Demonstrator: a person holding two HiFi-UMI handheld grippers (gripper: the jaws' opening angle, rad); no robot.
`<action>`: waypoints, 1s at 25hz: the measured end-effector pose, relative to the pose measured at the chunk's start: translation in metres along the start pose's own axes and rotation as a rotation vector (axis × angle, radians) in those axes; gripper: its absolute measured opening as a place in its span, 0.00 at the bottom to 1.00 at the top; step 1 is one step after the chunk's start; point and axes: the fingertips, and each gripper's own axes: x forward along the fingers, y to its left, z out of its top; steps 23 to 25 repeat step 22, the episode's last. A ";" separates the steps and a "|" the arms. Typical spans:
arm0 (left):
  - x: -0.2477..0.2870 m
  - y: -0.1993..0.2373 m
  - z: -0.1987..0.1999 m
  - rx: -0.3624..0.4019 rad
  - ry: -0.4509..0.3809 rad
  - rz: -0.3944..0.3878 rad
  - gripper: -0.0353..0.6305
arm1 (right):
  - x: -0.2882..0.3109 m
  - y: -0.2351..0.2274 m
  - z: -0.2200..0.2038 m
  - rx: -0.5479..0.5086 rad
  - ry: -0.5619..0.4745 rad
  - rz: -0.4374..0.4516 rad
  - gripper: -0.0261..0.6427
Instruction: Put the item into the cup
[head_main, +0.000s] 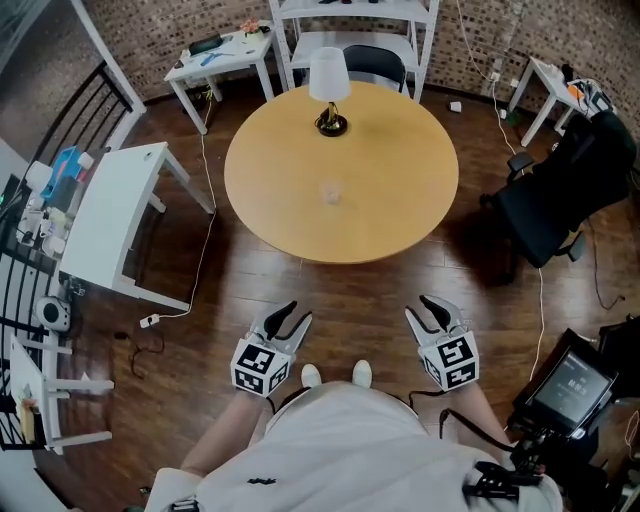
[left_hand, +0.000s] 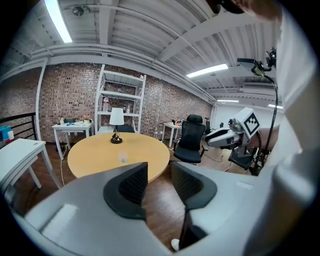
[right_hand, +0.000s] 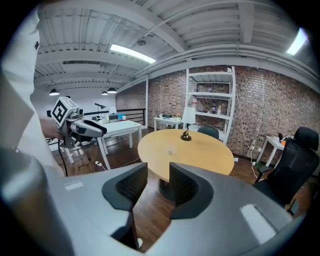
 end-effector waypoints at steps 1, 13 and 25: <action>-0.004 0.000 -0.003 -0.003 0.000 0.000 0.25 | -0.001 0.005 0.001 -0.007 0.001 0.001 0.25; -0.035 -0.008 -0.019 -0.021 -0.002 0.002 0.25 | -0.007 0.039 0.000 -0.033 0.016 0.023 0.25; -0.049 0.013 -0.026 -0.029 -0.007 0.012 0.25 | 0.007 0.056 0.003 -0.045 0.027 0.015 0.24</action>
